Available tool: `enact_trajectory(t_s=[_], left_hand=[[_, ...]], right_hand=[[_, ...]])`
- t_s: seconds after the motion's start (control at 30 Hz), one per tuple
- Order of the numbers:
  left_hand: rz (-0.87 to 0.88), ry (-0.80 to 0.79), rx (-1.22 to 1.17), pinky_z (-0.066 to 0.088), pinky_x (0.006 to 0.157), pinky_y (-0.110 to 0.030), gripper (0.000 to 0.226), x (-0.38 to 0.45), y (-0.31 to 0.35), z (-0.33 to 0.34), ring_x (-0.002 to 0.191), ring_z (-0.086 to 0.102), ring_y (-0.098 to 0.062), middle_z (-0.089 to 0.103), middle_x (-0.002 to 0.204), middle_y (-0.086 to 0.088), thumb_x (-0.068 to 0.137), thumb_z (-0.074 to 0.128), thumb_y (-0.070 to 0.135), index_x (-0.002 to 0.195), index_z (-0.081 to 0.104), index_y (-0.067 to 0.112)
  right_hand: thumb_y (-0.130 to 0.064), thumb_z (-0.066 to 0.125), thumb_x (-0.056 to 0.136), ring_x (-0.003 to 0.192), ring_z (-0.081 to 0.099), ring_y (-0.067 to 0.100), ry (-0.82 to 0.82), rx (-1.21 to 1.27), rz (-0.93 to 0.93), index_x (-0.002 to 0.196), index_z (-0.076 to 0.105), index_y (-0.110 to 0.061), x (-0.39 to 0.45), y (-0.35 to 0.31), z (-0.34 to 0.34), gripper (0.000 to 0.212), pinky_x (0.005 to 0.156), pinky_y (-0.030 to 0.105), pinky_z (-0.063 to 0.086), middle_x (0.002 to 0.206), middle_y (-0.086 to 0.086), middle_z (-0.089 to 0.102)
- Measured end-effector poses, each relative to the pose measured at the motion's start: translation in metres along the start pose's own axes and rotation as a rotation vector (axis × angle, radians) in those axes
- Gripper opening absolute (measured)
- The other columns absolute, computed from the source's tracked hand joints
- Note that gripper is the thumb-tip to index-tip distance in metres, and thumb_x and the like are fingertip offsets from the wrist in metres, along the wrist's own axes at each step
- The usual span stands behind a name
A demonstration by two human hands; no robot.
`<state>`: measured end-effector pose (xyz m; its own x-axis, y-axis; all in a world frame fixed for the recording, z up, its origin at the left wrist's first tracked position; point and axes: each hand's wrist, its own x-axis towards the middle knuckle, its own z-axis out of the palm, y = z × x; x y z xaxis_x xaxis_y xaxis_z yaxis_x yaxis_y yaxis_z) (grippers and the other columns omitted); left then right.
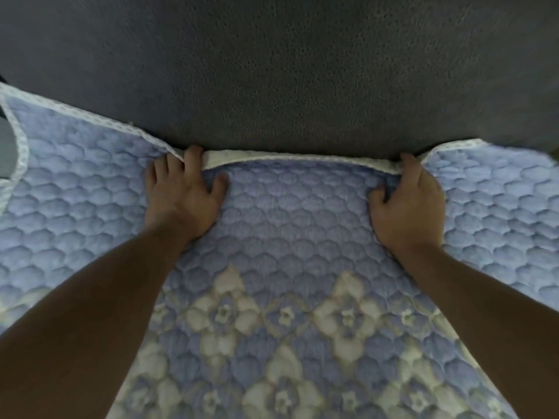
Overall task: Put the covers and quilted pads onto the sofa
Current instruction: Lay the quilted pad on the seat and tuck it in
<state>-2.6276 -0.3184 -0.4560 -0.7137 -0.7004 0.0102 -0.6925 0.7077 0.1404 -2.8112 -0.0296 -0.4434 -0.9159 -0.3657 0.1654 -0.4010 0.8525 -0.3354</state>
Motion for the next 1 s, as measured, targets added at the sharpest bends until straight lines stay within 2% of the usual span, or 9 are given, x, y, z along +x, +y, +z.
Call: enact_trajectory(t_s=[0.13, 0.27, 0.37, 0.47, 0.63, 0.73, 0.83, 0.93, 1.0], left_hand=[[-0.003, -0.016, 0.102, 0.021, 0.117, -0.059, 0.067, -0.005, 0.009, 0.002, 0.131, 0.04, -0.046, 0.049, 0.133, -0.033, 0.097, 0.032, 0.058, 0.146, 0.031, 0.013], [-0.209, -0.155, 0.008, 0.004, 0.123, -0.057, 0.071, -0.066, 0.039, -0.019, 0.153, 0.007, -0.041, 0.013, 0.164, -0.023, 0.102, 0.025, 0.053, 0.161, 0.002, 0.021], [0.015, -0.163, -0.054, 0.008, 0.122, -0.06, 0.064, -0.195, 0.059, -0.034, 0.152, 0.009, -0.042, 0.014, 0.165, -0.02, 0.102, 0.028, 0.048, 0.16, 0.017, 0.024], [0.164, -0.311, -0.099, 0.011, 0.122, -0.059, 0.062, -0.362, 0.05, -0.058, 0.153, 0.01, -0.042, 0.014, 0.166, -0.016, 0.098, 0.036, 0.048, 0.158, 0.027, 0.032], [0.11, -0.548, 0.0, 0.02, 0.118, -0.063, 0.065, -0.592, -0.017, -0.098, 0.154, 0.012, -0.037, 0.016, 0.167, -0.013, 0.093, 0.04, 0.05, 0.155, 0.035, 0.033], [-0.036, -0.619, 0.03, 0.021, 0.117, -0.063, 0.066, -0.657, -0.052, -0.113, 0.155, 0.006, -0.037, 0.012, 0.167, -0.013, 0.095, 0.04, 0.05, 0.158, 0.026, 0.033], [-0.237, -0.581, -0.089, 0.021, 0.12, -0.054, 0.07, -0.686, -0.062, -0.118, 0.155, -0.004, -0.035, 0.0, 0.169, -0.011, 0.101, 0.051, 0.041, 0.161, 0.014, 0.032], [-0.666, -0.414, -0.436, 0.009, 0.124, -0.036, 0.073, -0.684, -0.053, -0.121, 0.155, -0.002, -0.026, -0.006, 0.168, -0.006, 0.101, 0.053, 0.026, 0.161, 0.012, 0.023], [-0.965, -0.254, -0.627, 0.014, 0.118, -0.025, 0.065, -0.671, -0.049, -0.125, 0.152, 0.015, -0.026, 0.008, 0.166, -0.009, 0.101, 0.052, 0.016, 0.158, 0.021, 0.012]], right_hand=[[-0.033, 0.051, 0.093, 0.121, 0.049, 0.042, -0.011, -0.006, -0.047, 0.147, 0.036, -0.006, -0.002, 0.002, -0.002, 0.063, 0.107, 0.051, 0.037, 0.129, 0.025, 0.056], [-0.033, 0.038, 0.1, 0.135, 0.04, 0.042, -0.098, -0.194, -0.058, 0.155, 0.024, -0.006, -0.032, -0.012, -0.019, 0.062, 0.116, 0.053, 0.025, 0.145, 0.024, 0.046], [-0.034, 0.036, 0.1, 0.135, 0.04, 0.044, -0.176, -0.218, -0.167, 0.147, 0.044, -0.009, -0.134, -0.031, -0.042, 0.053, 0.113, 0.055, 0.03, 0.146, 0.024, 0.046], [-0.033, 0.047, 0.098, 0.142, 0.033, 0.04, -0.371, -0.156, -0.316, 0.147, 0.046, -0.012, -0.284, -0.03, -0.089, 0.053, 0.117, 0.053, 0.026, 0.153, 0.021, 0.039], [-0.028, 0.054, 0.092, 0.148, 0.025, 0.038, -0.603, -0.201, -0.407, 0.149, 0.045, -0.013, -0.481, 0.018, -0.165, 0.059, 0.119, 0.052, 0.022, 0.16, 0.017, 0.03], [-0.023, 0.054, 0.089, 0.15, 0.019, 0.038, -0.659, -0.248, -0.391, 0.153, 0.038, -0.012, -0.531, 0.033, -0.191, 0.066, 0.118, 0.054, 0.023, 0.162, 0.017, 0.024], [-0.021, 0.049, 0.094, 0.15, 0.019, 0.038, -0.678, -0.247, -0.333, 0.153, 0.035, -0.012, -0.555, 0.03, -0.205, 0.061, 0.119, 0.053, 0.026, 0.16, 0.018, 0.026], [-0.014, 0.062, 0.09, 0.124, 0.045, 0.039, -0.668, -0.188, -0.167, 0.128, 0.054, -0.009, -0.579, 0.023, -0.221, 0.04, 0.099, 0.051, 0.043, 0.134, 0.017, 0.047], [-0.014, 0.062, 0.089, 0.104, 0.051, 0.037, -0.639, -0.089, 0.161, 0.109, 0.056, -0.006, -0.593, 0.018, -0.232, 0.022, 0.084, 0.048, 0.046, 0.113, 0.015, 0.051]])
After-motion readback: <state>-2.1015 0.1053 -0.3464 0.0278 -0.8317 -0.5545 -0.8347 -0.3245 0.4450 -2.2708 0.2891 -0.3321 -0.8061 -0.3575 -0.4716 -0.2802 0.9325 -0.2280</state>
